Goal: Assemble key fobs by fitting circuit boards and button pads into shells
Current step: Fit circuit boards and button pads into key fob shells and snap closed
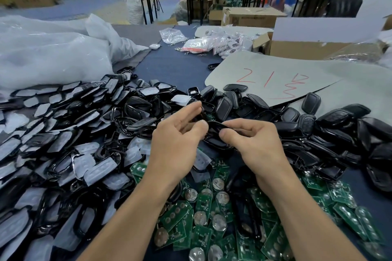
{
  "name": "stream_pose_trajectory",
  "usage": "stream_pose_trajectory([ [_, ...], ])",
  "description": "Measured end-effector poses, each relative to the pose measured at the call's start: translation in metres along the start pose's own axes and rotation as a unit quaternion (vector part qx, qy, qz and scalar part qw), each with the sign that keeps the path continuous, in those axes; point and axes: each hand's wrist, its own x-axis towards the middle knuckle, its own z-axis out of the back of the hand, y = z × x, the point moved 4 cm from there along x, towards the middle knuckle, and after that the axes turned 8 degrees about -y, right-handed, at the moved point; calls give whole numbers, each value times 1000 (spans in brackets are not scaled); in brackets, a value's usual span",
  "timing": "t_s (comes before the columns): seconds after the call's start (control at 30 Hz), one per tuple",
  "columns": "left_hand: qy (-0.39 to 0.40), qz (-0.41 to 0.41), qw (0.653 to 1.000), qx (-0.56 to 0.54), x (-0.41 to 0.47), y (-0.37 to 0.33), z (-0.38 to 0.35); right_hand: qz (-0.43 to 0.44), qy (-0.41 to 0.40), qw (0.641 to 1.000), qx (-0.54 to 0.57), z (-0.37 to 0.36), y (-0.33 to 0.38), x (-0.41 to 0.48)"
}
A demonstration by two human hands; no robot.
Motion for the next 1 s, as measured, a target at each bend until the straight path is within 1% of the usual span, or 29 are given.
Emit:
stream_pose_trajectory([
  [0.07, 6, 30, 998, -53, 1, 1, -1, 4, 31, 999, 26, -3, 1, -2],
  [0.13, 10, 58, 995, -76, 2, 1, -1, 9, 62, 998, 17, -6, 1, -3],
  [0.27, 52, 103, 985, -124, 0, -3, -3, 15, 56, 998, 1, -4, -3, 0],
  [0.4, 109, 115, 981, -115, -1, -4, -4, 18, 94, 995, 1, -9, -1, -2],
  [0.47, 111, 120, 982, -95, -1, -3, -5, 22, 105, 994, -4, -10, 3, -2],
  [0.53, 62, 135, 984, -95, 1, 1, -2, 23, 81, 996, -26, -8, 2, -2],
  [0.6, -25, 151, 981, -121, 7, 3, 7, 24, 1, 995, -97, 0, 1, -2],
  [0.67, -85, 144, 977, -134, 12, 3, 19, 44, -88, 971, -216, 10, 5, -5],
  [0.7, -101, 132, 978, -127, 13, 4, 24, 57, -106, 958, -261, 12, 9, -7],
  [0.73, -110, 120, 980, -111, 12, 4, 28, 79, -107, 948, -290, 13, 14, -10],
  [0.77, -113, 108, 984, -88, 11, 5, 31, 105, -92, 940, -310, 11, 18, -12],
  [0.8, -111, 94, 987, -66, 10, 6, 33, 121, -59, 935, -327, 7, 22, -14],
  [0.83, -109, 80, 990, -48, 8, 6, 34, 116, -10, 931, -346, 1, 24, -16],
  [0.87, -107, 71, 991, -40, 6, 5, 35, 93, 47, 921, -376, -5, 23, -18],
  [0.9, -107, 71, 991, -41, 6, 5, 37, 72, 97, 901, -418, -10, 21, -20],
  [0.93, -104, 78, 991, -42, 6, 5, 37, 60, 129, 875, -463, -14, 18, -22],
  [0.97, -101, 89, 990, -40, 7, 7, 37, 55, 145, 855, -495, -16, 15, -23],
  [1.0, -101, 102, 989, -38, 7, 8, 37, 50, 147, 846, -511, -18, 12, -24],
])
